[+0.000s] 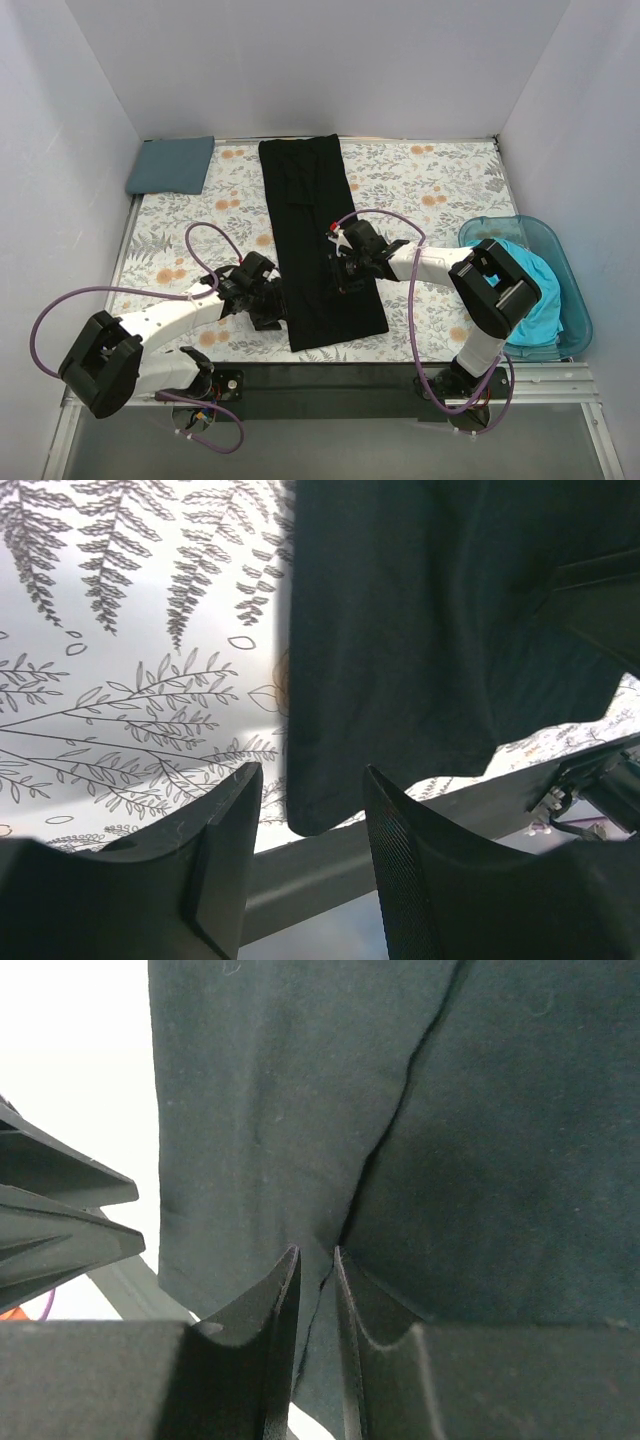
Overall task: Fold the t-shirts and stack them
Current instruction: Fold the tshirt
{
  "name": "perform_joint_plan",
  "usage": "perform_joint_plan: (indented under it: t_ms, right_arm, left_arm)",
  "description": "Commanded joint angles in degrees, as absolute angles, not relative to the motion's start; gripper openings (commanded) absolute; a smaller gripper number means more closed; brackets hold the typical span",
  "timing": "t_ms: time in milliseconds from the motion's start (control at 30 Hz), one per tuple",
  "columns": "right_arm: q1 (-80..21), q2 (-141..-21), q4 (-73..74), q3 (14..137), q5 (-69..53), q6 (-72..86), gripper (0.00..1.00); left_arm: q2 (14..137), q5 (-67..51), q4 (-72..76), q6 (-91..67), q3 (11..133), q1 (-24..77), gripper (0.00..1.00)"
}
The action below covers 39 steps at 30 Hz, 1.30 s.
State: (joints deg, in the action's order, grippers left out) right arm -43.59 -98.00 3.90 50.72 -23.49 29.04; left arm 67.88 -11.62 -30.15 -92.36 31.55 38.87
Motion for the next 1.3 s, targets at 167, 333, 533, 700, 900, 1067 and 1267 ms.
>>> perform_joint_plan:
  t_ms: [167,333,533,700,900,1067,1267]
  right_arm:
    - [-43.68,-98.96,1.58,51.59,-20.92,29.44,0.23]
    - [-43.77,-100.37,1.32,52.64,-21.09,29.44,0.23]
    - [-43.68,-101.34,0.88,53.35,-22.06,29.62,0.21]
    - [-43.68,-100.99,0.88,53.70,-22.24,29.62,0.13]
    - [-43.77,-100.73,0.88,53.70,-22.59,29.36,0.01]
    - [-43.59,-99.67,0.97,53.00,-21.62,29.00,0.01]
    - [-43.24,-97.91,1.67,51.86,-21.44,28.57,0.01]
  left_arm:
    - [71.54,-12.39,-30.32,-91.93,32.17,40.43,0.43]
    - [73.73,-11.95,-30.41,-91.76,32.96,41.39,0.43]
    - [75.67,-10.99,-30.94,-91.67,34.10,42.71,0.39]
    - [76.46,-9.85,-32.08,-91.76,34.28,43.33,0.32]
    - [76.64,-8.70,-34.27,-91.58,33.84,43.42,0.23]
    - [76.46,-7.91,-35.77,-91.49,33.40,43.51,0.16]
    - [77.17,-8.08,-36.56,-91.32,32.70,43.51,0.12]
